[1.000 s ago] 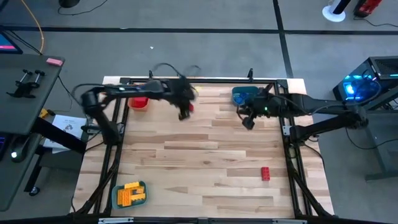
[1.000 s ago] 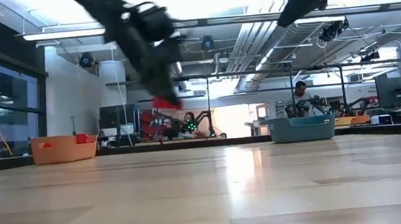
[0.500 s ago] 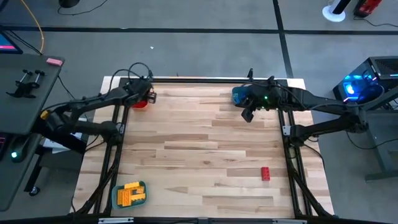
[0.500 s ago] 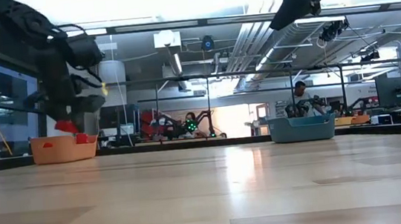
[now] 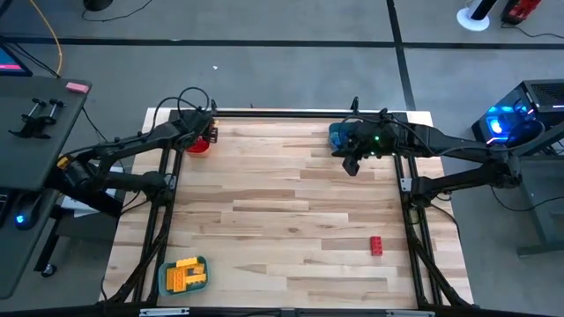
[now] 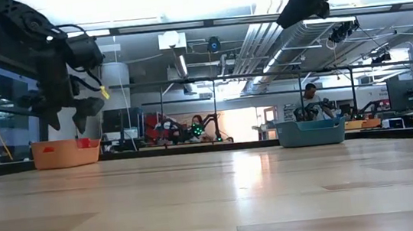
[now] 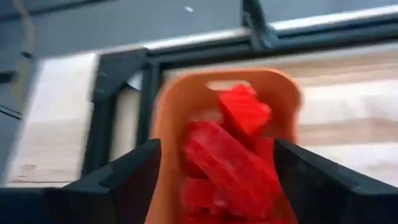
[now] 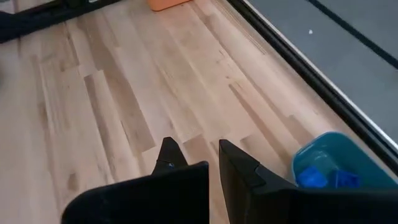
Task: Sort blocks
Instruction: Put the red game piece into the orange bin
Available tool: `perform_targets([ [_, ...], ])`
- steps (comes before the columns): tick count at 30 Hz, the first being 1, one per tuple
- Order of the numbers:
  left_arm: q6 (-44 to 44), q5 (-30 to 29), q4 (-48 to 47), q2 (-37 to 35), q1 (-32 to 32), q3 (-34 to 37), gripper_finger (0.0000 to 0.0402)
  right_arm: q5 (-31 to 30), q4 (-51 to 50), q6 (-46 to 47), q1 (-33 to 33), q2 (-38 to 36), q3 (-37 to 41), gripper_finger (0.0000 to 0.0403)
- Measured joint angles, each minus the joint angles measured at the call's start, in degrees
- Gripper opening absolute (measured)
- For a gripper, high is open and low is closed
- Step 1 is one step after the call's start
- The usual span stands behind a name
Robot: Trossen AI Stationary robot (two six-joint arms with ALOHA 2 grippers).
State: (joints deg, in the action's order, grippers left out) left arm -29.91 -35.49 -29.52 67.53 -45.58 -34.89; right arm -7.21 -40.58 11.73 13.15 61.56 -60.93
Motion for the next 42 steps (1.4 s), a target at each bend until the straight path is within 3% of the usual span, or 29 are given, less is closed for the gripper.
perform_targets([
  [2, -1.1, 4.6, 0.9, 0.0, 0.0, 0.0, 0.0300, 1.2, 0.0, 2.1, 0.0, 0.0, 0.0, 0.0000],
  [4, -3.6, 13.7, 5.0, 0.0, 0.4, -0.1, 0.0302, 5.8, 0.6, 6.4, 0.0, 0.1, 0.0, 0.0000],
  [7, -2.0, 28.6, 17.9, 0.0, 3.4, -0.1, 0.0300, 16.7, 1.9, 10.7, -0.9, 1.8, 0.0, 0.0000],
  [10, 0.1, 36.4, 35.1, 0.5, 8.2, -0.3, 0.0299, 24.5, 0.3, 13.6, -4.9, 4.8, 0.0, 0.0000],
  [14, 2.7, 39.0, 50.4, 4.3, 13.4, -0.6, 0.0299, 26.0, -3.9, 22.4, -14.9, 9.7, 1.1, 0.0000],
  [17, 3.0, 44.1, 49.3, 10.0, 15.1, -3.8, 0.0299, 31.2, -5.5, 33.5, -25.2, 11.9, 4.6, 0.0000],
  [21, 4.9, 57.1, 49.1, 19.3, 16.7, -8.5, 0.0299, 37.9, -5.1, 48.5, -41.2, 12.2, 10.2, 0.0000],
  [25, 6.5, 63.6, 50.1, 26.0, 19.4, -14.4, 0.0299, 37.1, -3.3, 66.2, -51.7, 12.2, 16.5, 0.0000],
  [30, 11.9, 65.8, 50.0, 29.7, 22.9, -20.8, 0.0299, 33.5, -1.7, 78.9, -55.4, 12.3, 23.2, 0.0000],
  [38, 15.2, 66.1, 50.1, 29.0, 24.2, -24.2, 0.0300, 26.5, -10.6, 80.6, -51.8, 12.3, 27.8, 0.0000],
  [42, 13.1, 67.0, 45.9, 27.0, 23.1, -24.1, 0.0300, 23.7, -7.2, 76.6, -48.8, 12.3, 27.8, 0.0000],
])
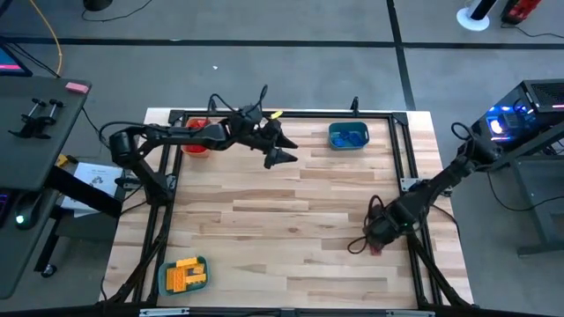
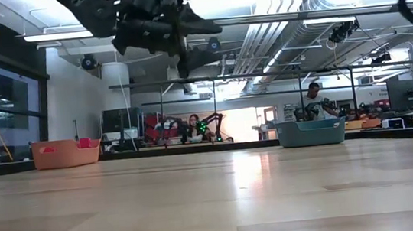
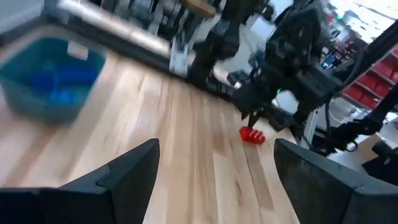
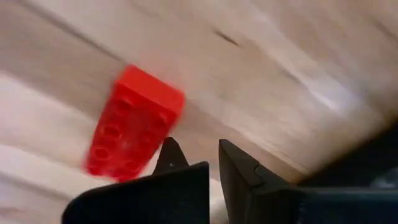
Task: Sort blocks
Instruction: Put the red game piece into the orange bin
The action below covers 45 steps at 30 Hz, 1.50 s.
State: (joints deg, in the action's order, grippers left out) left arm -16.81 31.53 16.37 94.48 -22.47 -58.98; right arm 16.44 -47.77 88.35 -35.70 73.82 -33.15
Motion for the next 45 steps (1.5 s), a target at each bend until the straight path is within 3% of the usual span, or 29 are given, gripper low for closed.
perform_targets([
  [8, 8.4, 1.2, -22.0, -8.4, -2.2, 0.0, 0.0300, -8.2, 10.2, -2.9, 7.3, 0.1, -0.1, 0.0000],
  [14, 14.8, -0.6, -33.8, -13.5, -2.2, 0.7, 0.0300, -13.3, 18.4, -14.6, 16.7, 0.1, -0.8, 0.0000],
  [18, 14.0, -0.6, -27.5, -16.0, -1.7, 6.0, 0.0300, -14.7, 12.7, -24.2, 19.4, 0.0, -6.7, 0.0000],
  [22, 9.1, -0.1, -17.0, -16.4, -1.7, 11.9, 0.0300, -13.8, 1.7, -26.8, 14.6, 0.0, -14.0, 0.0000],
  [29, 7.0, -0.1, -5.6, -16.4, -0.4, 16.2, 0.0300, -5.3, 3.0, -10.3, -3.7, 2.2, -15.8, 0.0000],
  [33, 8.7, -0.6, -3.5, -16.4, 0.2, 16.2, 0.0300, -2.7, 4.7, -5.8, -9.6, 5.9, -15.8, 0.0000],
  [38, 9.9, -6.4, -0.6, -15.9, 0.2, 16.2, 0.0300, -5.3, 4.9, -6.1, -8.1, 11.7, -15.8, 0.0000],
  [45, 9.9, -10.2, 2.1, -15.3, -0.1, 16.2, 0.0300, -1.7, 7.0, -9.8, -5.5, 19.7, -15.8, 0.0000],
])
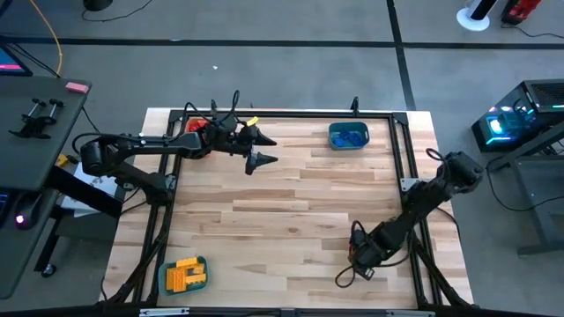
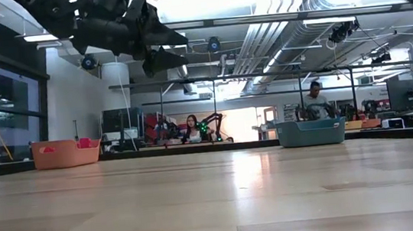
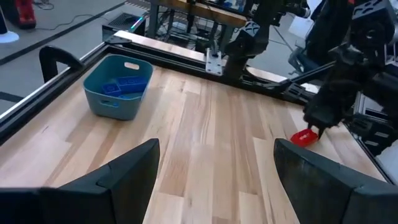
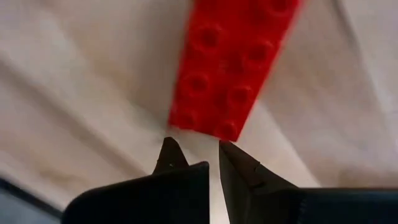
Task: Sort blocks
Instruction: Put the red game piece into the orange bin
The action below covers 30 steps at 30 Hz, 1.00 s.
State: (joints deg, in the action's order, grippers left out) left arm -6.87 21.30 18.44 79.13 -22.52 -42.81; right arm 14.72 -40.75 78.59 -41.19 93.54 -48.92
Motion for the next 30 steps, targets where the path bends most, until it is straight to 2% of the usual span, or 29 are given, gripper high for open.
perform_targets([
  [7, 0.0, 0.0, 1.4, 0.0, 0.0, 0.0, 0.0300, -4.2, -4.2, -4.1, 3.1, 0.1, -0.1, 0.0000],
  [14, -0.2, -0.1, 2.5, 0.1, 0.2, 0.0, 0.0300, -8.2, -5.5, -13.4, 8.9, 0.0, -0.1, 0.0000],
  [24, -2.0, -0.1, 2.3, 0.1, 3.2, 0.0, 0.0300, -18.9, 6.0, -30.1, 17.7, 0.1, -0.1, 0.0000],
  [30, -1.6, -0.2, 1.1, 0.1, 4.8, 0.0, 0.0300, -25.3, 19.2, -41.4, 24.2, 0.2, -0.2, 0.0000],
])
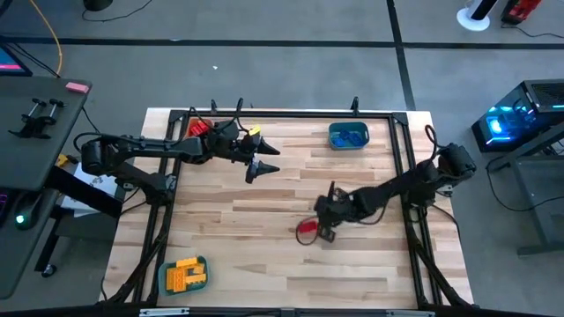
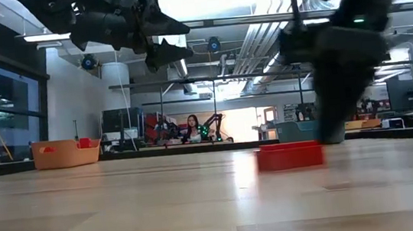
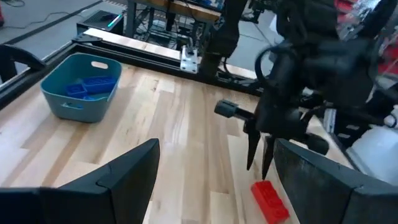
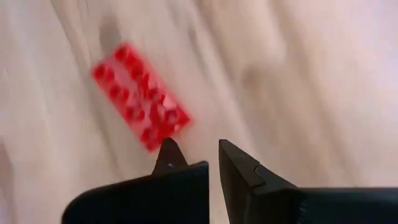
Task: Sort blocks
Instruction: Put the red game piece into the orange bin
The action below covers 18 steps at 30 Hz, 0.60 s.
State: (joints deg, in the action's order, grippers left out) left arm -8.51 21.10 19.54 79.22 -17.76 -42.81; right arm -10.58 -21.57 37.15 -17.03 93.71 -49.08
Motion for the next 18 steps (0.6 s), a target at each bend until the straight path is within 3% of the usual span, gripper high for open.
perform_targets([
  [4, 1.7, -4.4, -1.7, 0.0, 1.3, 0.0, 0.0300, -2.0, 6.5, -7.2, 5.3, -0.2, 0.0, 0.0000],
  [7, 1.8, -8.1, -1.5, 0.5, 2.6, -0.1, 0.0300, -1.8, 6.0, -9.5, 8.5, -2.3, 0.0, 0.0000],
  [11, 3.4, -10.3, -9.2, 3.8, 5.0, -3.8, 0.0300, -4.1, -3.3, -10.6, 10.8, -9.9, 0.0, 0.0000],
  [18, 6.2, -15.0, -32.3, 17.7, 12.2, -24.1, 0.0300, -12.9, -26.1, -8.0, 12.0, -27.3, 0.0, 0.0000],
])
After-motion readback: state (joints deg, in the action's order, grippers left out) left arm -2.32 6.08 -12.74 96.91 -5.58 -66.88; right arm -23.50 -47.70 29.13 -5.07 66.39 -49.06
